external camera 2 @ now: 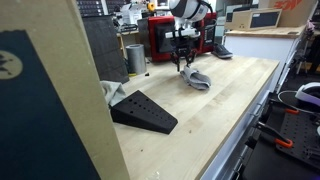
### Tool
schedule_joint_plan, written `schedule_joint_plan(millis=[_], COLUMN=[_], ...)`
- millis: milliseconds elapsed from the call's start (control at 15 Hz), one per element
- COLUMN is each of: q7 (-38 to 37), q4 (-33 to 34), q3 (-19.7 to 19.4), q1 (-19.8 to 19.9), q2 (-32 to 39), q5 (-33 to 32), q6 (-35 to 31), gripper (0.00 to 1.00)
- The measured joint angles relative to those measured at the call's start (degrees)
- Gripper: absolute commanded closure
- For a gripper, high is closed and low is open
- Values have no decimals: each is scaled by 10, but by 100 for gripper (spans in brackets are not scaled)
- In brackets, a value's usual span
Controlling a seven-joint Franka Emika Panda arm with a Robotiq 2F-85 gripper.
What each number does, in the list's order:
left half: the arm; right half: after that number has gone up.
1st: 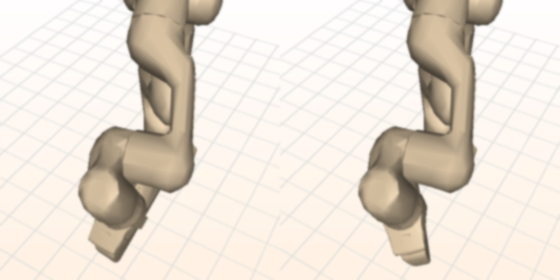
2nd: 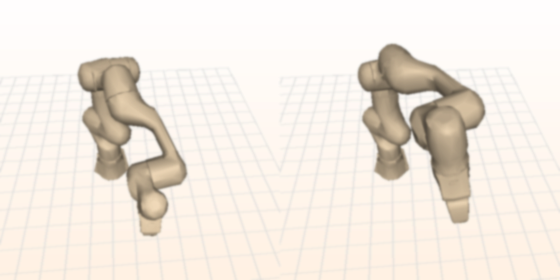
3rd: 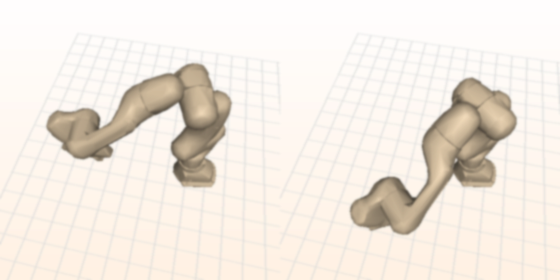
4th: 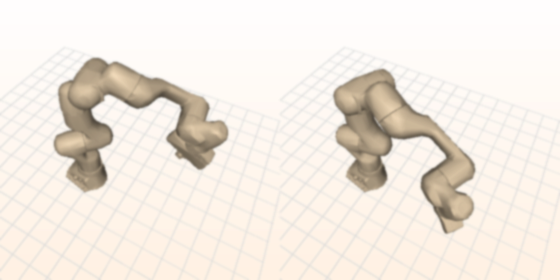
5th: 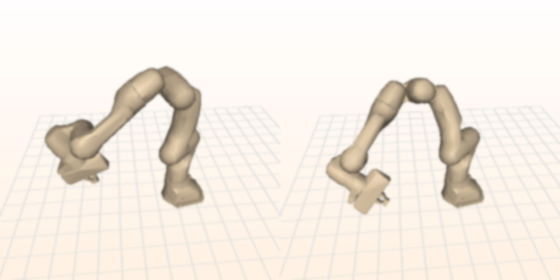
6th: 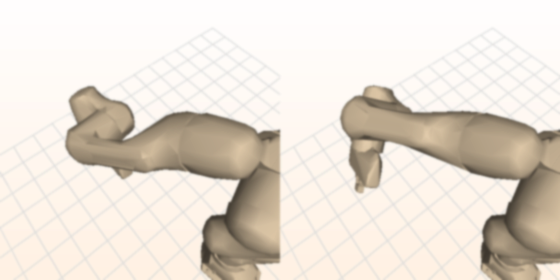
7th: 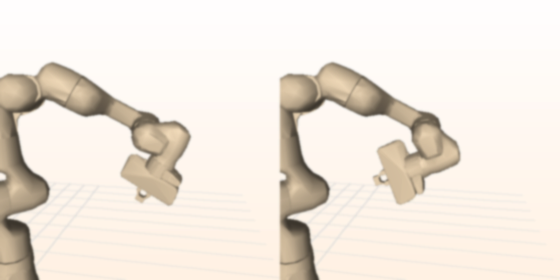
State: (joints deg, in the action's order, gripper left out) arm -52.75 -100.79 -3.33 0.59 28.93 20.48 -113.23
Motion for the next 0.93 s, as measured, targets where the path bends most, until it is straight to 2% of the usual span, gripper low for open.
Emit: schedule_joint_plan(millis=[133, 200, 533, 733, 933], q7=[23, 36, 117, 178, 225], q4=[-3, -5, -45, -89, -139], q3=[10, 16, 48, 60, 59], q1=[-2, -3, -8, -8, -8], q2=[-13, -24, -109, -165, -201], q5=[10, 13, 56, 93, 104], q6=[-43, -63, -141, -130, -78], gripper=[4, 1, 0, 0, 0])
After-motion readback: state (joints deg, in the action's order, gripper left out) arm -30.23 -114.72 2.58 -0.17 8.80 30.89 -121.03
